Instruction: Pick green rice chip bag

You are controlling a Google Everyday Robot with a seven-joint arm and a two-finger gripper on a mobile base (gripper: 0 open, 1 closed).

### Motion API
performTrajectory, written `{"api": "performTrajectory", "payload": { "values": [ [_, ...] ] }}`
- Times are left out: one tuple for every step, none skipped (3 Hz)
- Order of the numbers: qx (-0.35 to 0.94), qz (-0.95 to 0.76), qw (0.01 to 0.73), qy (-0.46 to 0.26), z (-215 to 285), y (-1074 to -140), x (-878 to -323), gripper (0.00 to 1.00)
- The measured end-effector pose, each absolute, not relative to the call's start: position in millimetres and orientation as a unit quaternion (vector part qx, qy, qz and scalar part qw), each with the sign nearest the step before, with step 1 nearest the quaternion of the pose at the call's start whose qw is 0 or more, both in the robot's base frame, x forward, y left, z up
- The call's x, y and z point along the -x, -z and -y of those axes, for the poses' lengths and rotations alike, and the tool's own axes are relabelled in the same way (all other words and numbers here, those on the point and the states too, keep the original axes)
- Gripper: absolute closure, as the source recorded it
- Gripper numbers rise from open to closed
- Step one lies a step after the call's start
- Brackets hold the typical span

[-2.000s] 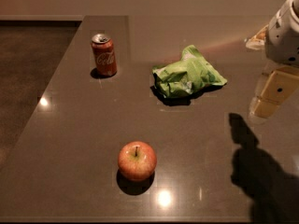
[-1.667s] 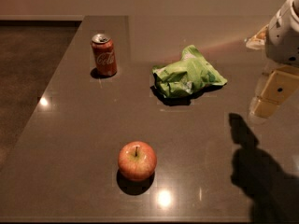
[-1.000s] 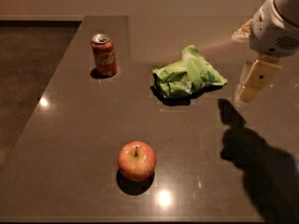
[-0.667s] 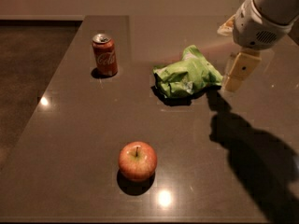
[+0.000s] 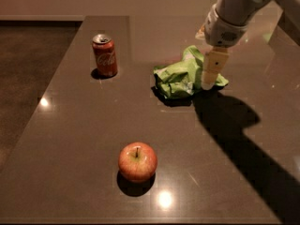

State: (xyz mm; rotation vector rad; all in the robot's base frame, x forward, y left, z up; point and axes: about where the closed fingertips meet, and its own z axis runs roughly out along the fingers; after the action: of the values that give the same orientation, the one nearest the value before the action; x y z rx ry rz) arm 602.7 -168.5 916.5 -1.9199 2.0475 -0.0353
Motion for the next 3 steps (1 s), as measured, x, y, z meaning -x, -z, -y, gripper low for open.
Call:
{"api": "performTrajectory", "payload": {
  "values": [
    [0.677,-0.723,0.134,-0.002,162.9,-892.0,-619.0,0.0],
    [0.684,-0.72,0.111,-0.015,153.8,-874.6,-623.6,0.0],
    [0.706,-0.7,0.097,-0.033,137.3,-871.2,-616.6,0.26]
  ]
}}
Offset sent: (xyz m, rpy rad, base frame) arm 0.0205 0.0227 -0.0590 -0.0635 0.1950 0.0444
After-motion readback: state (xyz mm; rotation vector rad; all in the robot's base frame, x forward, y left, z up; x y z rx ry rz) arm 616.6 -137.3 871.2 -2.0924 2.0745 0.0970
